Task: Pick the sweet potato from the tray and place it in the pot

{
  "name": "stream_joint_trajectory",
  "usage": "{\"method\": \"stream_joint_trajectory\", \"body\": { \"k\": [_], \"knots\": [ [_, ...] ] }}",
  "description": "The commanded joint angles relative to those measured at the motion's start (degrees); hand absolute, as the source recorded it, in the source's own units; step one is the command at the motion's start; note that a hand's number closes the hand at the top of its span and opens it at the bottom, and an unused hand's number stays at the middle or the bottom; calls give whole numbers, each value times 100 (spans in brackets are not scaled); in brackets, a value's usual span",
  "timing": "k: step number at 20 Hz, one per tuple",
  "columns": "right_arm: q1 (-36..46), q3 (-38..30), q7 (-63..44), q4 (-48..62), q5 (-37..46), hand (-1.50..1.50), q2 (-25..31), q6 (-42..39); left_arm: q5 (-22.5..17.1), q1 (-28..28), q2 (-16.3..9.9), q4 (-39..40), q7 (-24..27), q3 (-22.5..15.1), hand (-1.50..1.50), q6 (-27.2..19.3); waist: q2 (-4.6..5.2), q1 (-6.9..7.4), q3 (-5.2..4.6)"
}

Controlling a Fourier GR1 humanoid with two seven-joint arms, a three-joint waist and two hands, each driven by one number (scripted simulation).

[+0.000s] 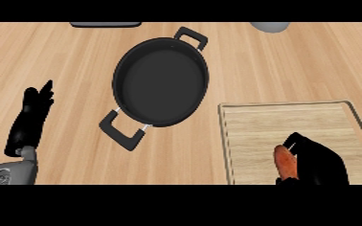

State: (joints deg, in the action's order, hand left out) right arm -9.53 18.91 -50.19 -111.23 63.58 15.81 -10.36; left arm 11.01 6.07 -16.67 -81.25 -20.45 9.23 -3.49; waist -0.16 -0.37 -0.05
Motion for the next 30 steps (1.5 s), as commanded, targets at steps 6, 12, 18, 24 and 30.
{"method": "stream_joint_trajectory", "body": {
  "k": [6, 12, 18, 24, 30],
  "knots": [
    [1, 977, -564, -2133, 1511, 150, -108, 288, -44, -149, 29, -158, -72, -7, 0, 98, -31, -18, -4],
    [1179, 1342, -312, -3157, 2016, 150, -257, 153, 35, 102, -46, -197, -287, 26, 0, 37, -16, 40, -6],
    [3076, 2002, -783, -3033, 2762, 150, -1183, -1542, 168, 134, 125, -71, -162, -69, 0, -88, 0, 51, -17],
    [4624, 1341, -1584, -1731, 1506, 150, -1567, -1678, -94, -60, -148, -376, -185, 52, 0, 359, 4, 194, -11],
    [5752, 829, -2043, -58, 495, 150, -1576, -1057, 28, 160, 10, -135, -204, -46, 0, 220, 36, 277, -15]
  ]
}}
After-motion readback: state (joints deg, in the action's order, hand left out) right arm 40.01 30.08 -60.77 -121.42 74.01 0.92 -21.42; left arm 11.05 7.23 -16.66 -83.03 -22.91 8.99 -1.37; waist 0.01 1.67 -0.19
